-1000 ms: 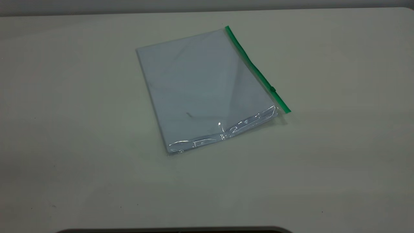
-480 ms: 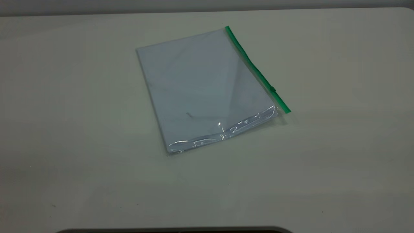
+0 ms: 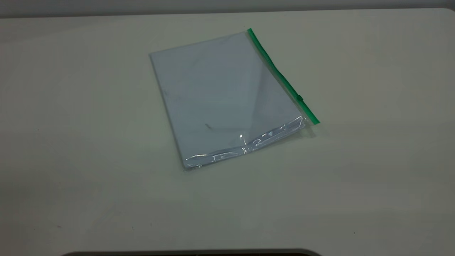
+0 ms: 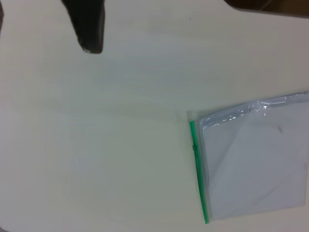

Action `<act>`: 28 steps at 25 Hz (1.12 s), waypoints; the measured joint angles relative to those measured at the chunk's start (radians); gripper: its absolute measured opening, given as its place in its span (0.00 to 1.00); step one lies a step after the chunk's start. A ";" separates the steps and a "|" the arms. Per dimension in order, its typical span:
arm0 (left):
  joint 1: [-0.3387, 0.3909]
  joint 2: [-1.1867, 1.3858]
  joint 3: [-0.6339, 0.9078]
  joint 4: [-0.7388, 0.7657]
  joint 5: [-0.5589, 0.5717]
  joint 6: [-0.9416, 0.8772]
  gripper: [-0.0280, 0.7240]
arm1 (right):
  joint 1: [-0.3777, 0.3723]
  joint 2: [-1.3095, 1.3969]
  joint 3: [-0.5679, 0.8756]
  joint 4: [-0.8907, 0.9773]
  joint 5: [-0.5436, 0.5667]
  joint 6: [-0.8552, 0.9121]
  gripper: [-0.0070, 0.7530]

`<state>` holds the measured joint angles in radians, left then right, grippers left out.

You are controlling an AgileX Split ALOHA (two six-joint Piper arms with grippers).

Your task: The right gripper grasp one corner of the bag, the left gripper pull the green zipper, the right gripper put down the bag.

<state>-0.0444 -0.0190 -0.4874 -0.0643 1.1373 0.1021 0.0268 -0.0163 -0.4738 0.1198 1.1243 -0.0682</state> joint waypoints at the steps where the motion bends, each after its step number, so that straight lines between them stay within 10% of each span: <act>1: 0.000 0.000 0.000 0.000 0.000 0.000 0.61 | 0.000 0.000 0.000 0.000 0.000 0.000 0.60; 17: 0.000 0.020 -0.008 0.024 -0.013 -0.056 0.61 | 0.000 0.000 -0.003 0.056 -0.023 -0.004 0.60; 28: 0.000 0.626 -0.106 0.002 -0.430 -0.054 0.61 | 0.000 0.395 0.042 0.192 -0.400 -0.022 0.61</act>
<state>-0.0444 0.6072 -0.5932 -0.0622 0.7075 0.0477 0.0268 0.3790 -0.4315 0.3118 0.7244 -0.0904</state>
